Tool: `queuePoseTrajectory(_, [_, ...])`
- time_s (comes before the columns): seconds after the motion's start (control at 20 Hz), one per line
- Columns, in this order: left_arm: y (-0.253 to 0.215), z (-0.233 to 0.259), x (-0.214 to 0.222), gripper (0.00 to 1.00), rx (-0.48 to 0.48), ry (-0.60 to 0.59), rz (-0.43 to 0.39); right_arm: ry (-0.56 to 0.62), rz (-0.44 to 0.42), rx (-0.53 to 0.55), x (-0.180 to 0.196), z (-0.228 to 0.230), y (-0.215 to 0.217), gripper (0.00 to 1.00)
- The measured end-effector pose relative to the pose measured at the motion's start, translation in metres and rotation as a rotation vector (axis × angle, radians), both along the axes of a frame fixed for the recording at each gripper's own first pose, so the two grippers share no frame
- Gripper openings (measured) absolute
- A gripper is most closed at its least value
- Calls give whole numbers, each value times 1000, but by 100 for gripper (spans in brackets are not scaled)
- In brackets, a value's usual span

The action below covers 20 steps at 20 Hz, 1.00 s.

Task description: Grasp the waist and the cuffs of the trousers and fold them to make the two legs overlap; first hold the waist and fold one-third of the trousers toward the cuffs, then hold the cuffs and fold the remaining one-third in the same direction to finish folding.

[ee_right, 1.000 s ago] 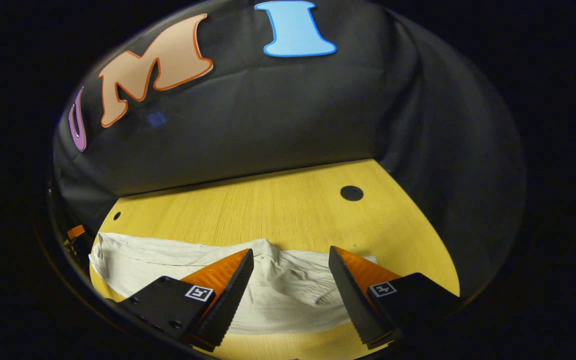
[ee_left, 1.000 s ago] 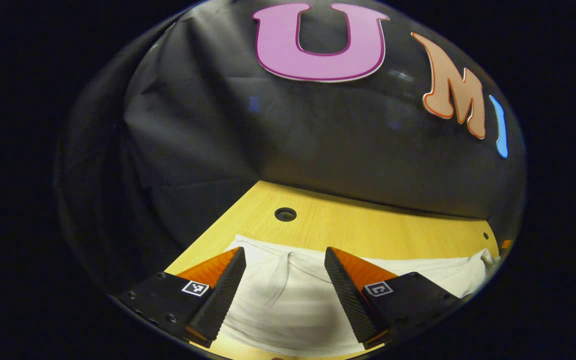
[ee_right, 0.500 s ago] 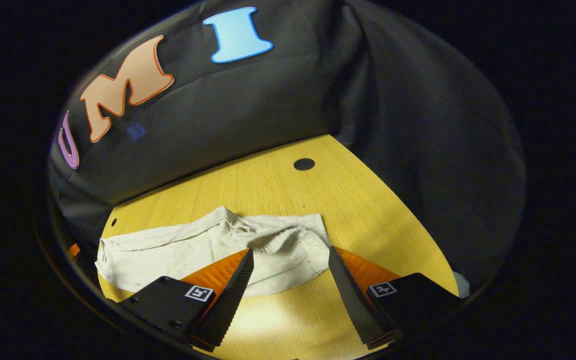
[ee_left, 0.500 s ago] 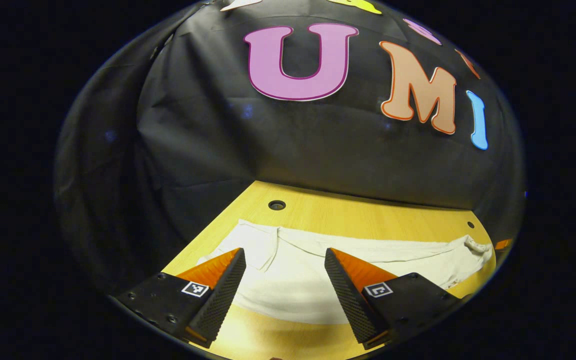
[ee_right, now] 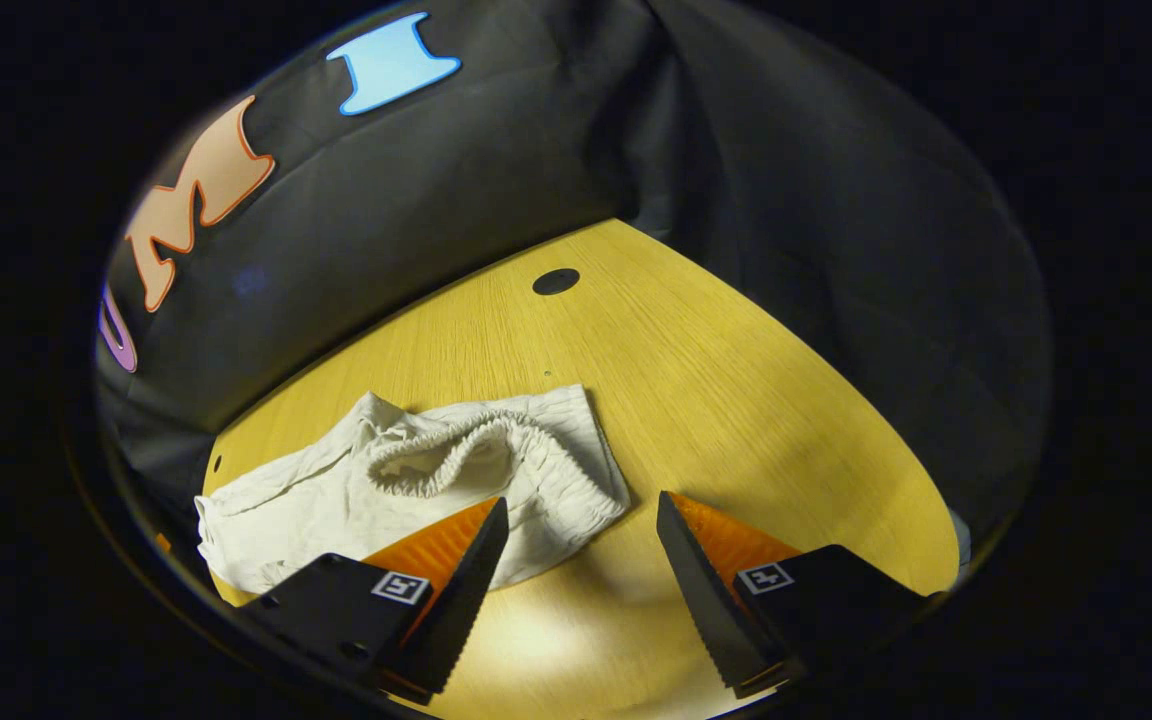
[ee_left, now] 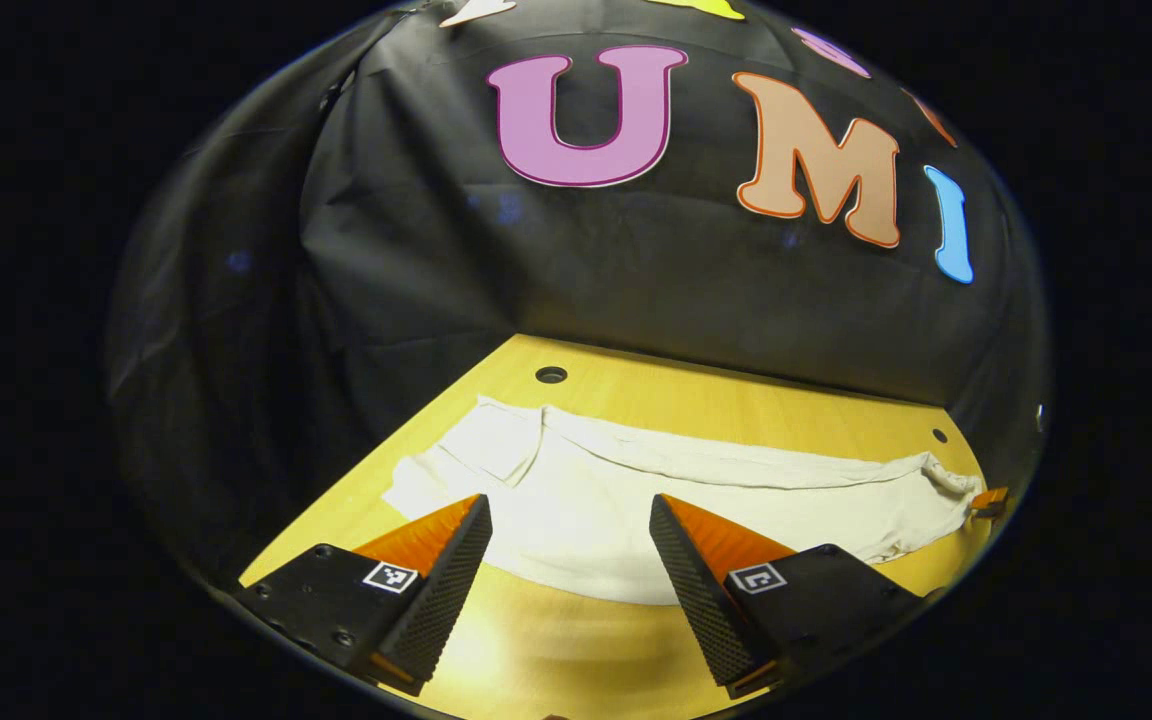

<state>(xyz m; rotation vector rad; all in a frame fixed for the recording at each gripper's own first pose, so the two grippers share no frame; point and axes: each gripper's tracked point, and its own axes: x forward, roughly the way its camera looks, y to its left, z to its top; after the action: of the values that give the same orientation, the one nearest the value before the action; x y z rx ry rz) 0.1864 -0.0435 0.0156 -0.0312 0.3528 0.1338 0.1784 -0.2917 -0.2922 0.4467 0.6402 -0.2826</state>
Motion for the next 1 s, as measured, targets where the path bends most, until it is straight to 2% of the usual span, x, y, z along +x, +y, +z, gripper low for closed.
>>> queuePoseTrajectory(0.05, [0,4,1,96,2,1,0,-2,5,14,2,-2,1,94])
queuePoseTrajectory(0.1, [0,5,2,96,7,1,1,-6,14,25,4,-3,3,86])
queuePoseTrajectory(0.15, [0,1,5,96,13,-2,0,-20,12,26,8,-2,2,93])
queuePoseTrajectory(0.2, [-1,1,7,96,21,-8,-2,-27,17,31,11,-4,4,88])
queuePoseTrajectory(0.25, [-3,-1,4,96,29,-8,-4,-15,19,25,9,-7,3,72])
queuePoseTrajectory(0.4, [-7,1,2,96,49,-11,2,-20,27,19,9,-9,4,57])
queuePoseTrajectory(0.55, [-7,0,-1,96,40,-11,-7,-52,14,29,14,3,4,24])
queuePoseTrajectory(0.65, [-7,0,0,96,37,-12,-17,-49,5,21,10,6,6,15])
queuePoseTrajectory(0.9, [4,-1,1,96,17,-9,-18,-123,-7,-15,8,44,13,14])
queuePoseTrajectory(0.95, [8,-1,2,96,11,-8,-19,-138,-3,-21,6,54,15,9])
queuePoseTrajectory(1.0, [12,-1,4,96,3,-6,-30,-150,-6,-38,1,64,16,9])
